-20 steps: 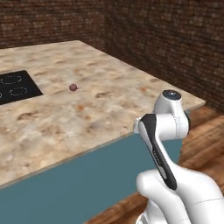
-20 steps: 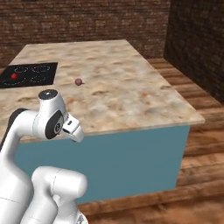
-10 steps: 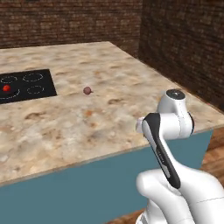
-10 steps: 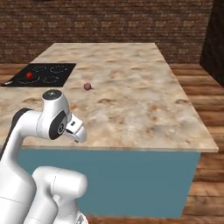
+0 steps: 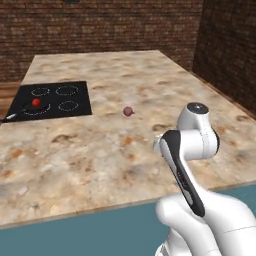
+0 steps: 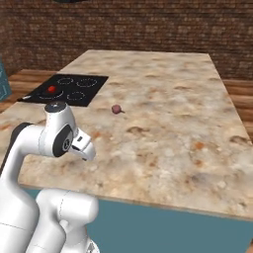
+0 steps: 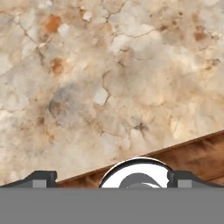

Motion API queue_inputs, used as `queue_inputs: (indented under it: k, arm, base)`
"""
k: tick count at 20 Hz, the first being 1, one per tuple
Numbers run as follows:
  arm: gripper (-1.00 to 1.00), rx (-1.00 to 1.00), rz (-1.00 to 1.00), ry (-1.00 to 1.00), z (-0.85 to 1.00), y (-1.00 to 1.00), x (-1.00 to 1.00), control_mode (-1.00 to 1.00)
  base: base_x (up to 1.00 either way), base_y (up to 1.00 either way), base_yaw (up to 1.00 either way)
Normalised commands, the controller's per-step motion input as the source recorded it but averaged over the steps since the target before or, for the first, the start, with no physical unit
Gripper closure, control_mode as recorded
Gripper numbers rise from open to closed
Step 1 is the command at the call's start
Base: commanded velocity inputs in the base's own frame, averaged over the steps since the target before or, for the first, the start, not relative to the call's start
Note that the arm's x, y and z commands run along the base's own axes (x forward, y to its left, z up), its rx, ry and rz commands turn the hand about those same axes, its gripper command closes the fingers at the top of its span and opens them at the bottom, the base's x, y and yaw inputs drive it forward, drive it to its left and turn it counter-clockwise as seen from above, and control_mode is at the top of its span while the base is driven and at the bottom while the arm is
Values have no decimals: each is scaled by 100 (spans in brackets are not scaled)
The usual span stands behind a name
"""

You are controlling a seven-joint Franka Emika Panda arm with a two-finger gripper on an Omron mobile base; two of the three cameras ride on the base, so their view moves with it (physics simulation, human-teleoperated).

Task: Place the pan on the front right burner on the stove. Then place the tomato and the onion in the pan and turn on the front right burner.

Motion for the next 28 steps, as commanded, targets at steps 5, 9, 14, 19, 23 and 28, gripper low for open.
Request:
queue_inputs:
  k: [5,9,14,19,23,28]
  arm:
    - [-100,0,0,0,0,0,0,100]
    - [-100,0,0,0,0,0,0,100]
    - [-100,0,0,0,3,-3,13,-100]
    - [-100,3,0,0,28,-22,94,-100]
    - [-100,2,0,0,28,-16,85,-100]
    - [-100,0,1,0,24,0,71,-100]
  base:
    - [72,-7,11]
    - [63,-6,0]
    - [43,-7,0]
    - [0,0,0]
    - [0,0,0]
    - [0,0,0]
